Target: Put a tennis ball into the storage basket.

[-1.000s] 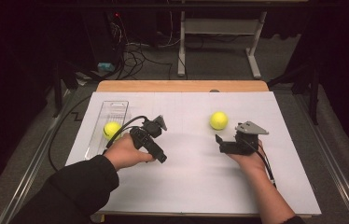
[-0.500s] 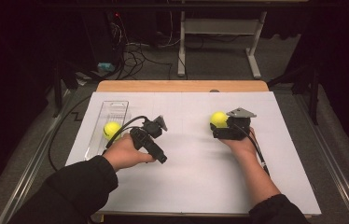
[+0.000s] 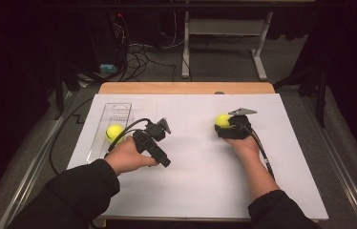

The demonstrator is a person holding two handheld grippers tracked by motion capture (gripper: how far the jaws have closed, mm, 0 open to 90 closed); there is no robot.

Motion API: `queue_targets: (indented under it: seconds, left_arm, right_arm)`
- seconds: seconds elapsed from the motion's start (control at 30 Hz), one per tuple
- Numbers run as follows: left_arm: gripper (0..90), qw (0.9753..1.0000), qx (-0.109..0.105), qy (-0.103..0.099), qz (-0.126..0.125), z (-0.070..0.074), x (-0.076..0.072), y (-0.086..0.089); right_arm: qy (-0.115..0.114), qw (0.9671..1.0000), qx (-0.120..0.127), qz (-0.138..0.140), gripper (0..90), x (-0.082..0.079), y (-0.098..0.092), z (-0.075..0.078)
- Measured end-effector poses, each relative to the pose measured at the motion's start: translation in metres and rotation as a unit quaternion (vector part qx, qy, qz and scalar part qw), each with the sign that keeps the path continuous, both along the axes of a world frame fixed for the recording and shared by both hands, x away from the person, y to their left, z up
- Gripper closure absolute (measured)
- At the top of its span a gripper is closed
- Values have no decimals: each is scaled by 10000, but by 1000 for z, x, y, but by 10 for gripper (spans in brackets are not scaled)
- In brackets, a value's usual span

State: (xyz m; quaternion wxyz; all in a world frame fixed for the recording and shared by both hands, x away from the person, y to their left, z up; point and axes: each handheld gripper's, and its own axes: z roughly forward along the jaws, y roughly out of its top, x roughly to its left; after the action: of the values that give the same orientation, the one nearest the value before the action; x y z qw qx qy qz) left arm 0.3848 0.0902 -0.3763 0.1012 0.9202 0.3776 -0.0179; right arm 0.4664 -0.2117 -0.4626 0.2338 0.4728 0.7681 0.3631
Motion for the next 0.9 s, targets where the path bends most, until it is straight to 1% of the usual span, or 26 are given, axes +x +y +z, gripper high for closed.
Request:
queue_targets:
  seconds: [0.03, 0.13, 0.17, 0.23, 0.33, 0.37, 0.57, 0.83, 0.9]
  left_arm:
    - [4, 10000, 15, 13, -25, 0, 0, 0]
    - [5, 10000, -9, 13, -29, 0, 0, -1]
    - [4, 10000, -10, 14, -34, 0, 0, -1]
    - [4, 10000, 0, 7, -39, -1, 0, -2]
    - [4, 10000, 10, 9, -39, -1, 0, -2]
    - [4, 10000, 13, 8, -39, -2, 0, -2]
    - [4, 10000, 17, 6, -49, -1, -2, -2]
    - [4, 10000, 21, -13, -40, -1, 0, -1]
    - [5, 10000, 23, -8, -41, -1, 0, -1]
  right_arm:
    - [-7, 10000, 1, -1, 259, 0, 0, 0]
    - [-70, 9999, -135, 4, 266, -2, 3, 1]
    - [-91, 9999, -133, -11, 267, -3, 4, 2]
    - [-124, 9999, -95, 18, 268, -6, 4, 5]
    - [-230, 9997, 20, 69, 269, -15, 3, 10]
    - [-294, 9995, 46, 101, 269, -20, 3, 13]
    - [-525, 9984, -47, 218, 270, -43, 3, 20]
    - [-705, 9969, -31, 347, 272, -76, -3, 25]
    - [-730, 9967, 22, 345, 272, -84, -6, 26]
